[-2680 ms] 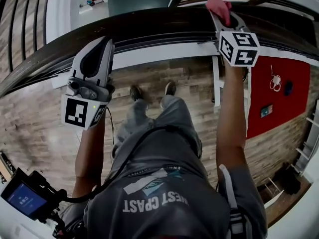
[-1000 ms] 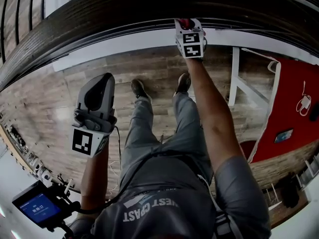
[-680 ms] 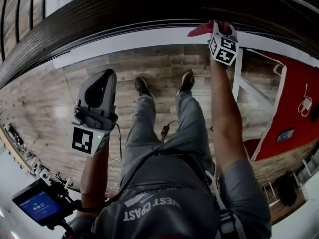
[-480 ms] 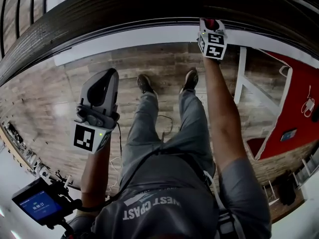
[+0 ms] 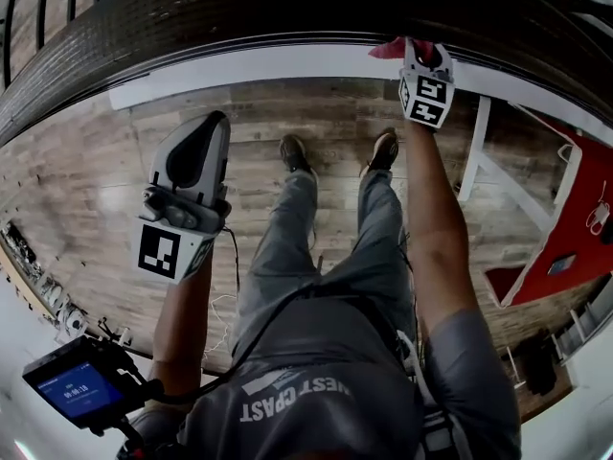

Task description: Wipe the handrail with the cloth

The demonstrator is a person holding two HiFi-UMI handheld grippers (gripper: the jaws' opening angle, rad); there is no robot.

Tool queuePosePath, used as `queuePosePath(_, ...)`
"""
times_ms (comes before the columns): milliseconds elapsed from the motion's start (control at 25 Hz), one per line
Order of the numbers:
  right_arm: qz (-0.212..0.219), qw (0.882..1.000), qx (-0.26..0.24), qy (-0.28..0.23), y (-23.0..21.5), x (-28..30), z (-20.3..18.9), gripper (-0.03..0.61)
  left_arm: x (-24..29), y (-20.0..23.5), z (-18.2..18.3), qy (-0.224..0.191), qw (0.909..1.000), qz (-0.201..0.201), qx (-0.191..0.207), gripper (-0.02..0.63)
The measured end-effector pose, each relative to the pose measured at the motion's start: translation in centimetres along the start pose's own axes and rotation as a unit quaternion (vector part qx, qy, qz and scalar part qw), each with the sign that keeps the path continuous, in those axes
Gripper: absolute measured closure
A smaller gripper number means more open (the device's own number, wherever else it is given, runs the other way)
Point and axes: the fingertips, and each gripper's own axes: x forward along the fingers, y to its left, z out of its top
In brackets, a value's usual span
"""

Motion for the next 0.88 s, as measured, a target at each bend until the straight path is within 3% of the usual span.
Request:
queuePosePath(40, -0.018, 1.0, 0.006, 0.0, -1.7, -0.6, -0.6, 0.5, -0.5, 0.3, 0.0, -0.002, 1.0, 0.003, -0.001, 0.609)
queuePosePath(120, -0.015, 1.0, 0.006, -0.009, -0.4, -0.9, -0.2, 0.502, -1.3, 1.0, -0.6, 0.006, 0.9999, 0.014, -0.003, 0.609)
queuePosePath(240, 0.073, 0.997, -0.01, -0.038, 10.4, 0.4, 1.9, 0.503, -1.9, 1.5, -1.2, 0.011, 0.9998, 0.013, -0.004, 0.607)
queuePosePath(360, 0.165, 0.984, -0.045, -0.043, 19.7, 0.9, 2.8, 0.503, -1.7, 1.1, -1.4, 0.017, 0.9998, 0.004, 0.013, 0.607)
queuePosePath(400, 0.17, 0.983, -0.048, -0.043, 20.2, 0.6, 2.9, 0.503, -1.4, 1.0, -1.1, 0.015, 0.9998, 0.004, 0.015, 0.607)
queuePosePath(480, 0.131, 0.99, -0.036, -0.044, 16.8, -0.5, 2.3, 0.503, -1.0, 1.0, -0.5, 0.008, 0.9998, 0.007, 0.016, 0.607)
queuePosePath(600, 0.017, 0.999, -0.007, -0.029, 5.6, -2.0, -1.2, 0.503, -0.9, 1.1, -0.2, 0.003, 0.9997, 0.005, 0.023, 0.607)
queuePosePath(680, -0.024, 1.0, 0.008, -0.013, 0.5, -2.3, -3.1, 0.503, -0.9, 1.0, -0.5, 0.008, 0.9996, 0.001, 0.029, 0.607)
queuePosePath(760, -0.013, 1.0, 0.017, -0.012, 1.3, -1.9, -1.7, 0.503, -0.6, 0.7, -1.0, 0.017, 0.9996, 0.001, 0.022, 0.607)
queuePosePath(880, 0.074, 0.997, -0.004, -0.017, 10.4, 0.4, 0.7, 0.503, 1.4, -0.1, -1.2, 0.03, 0.9995, -0.006, 0.008, 0.607)
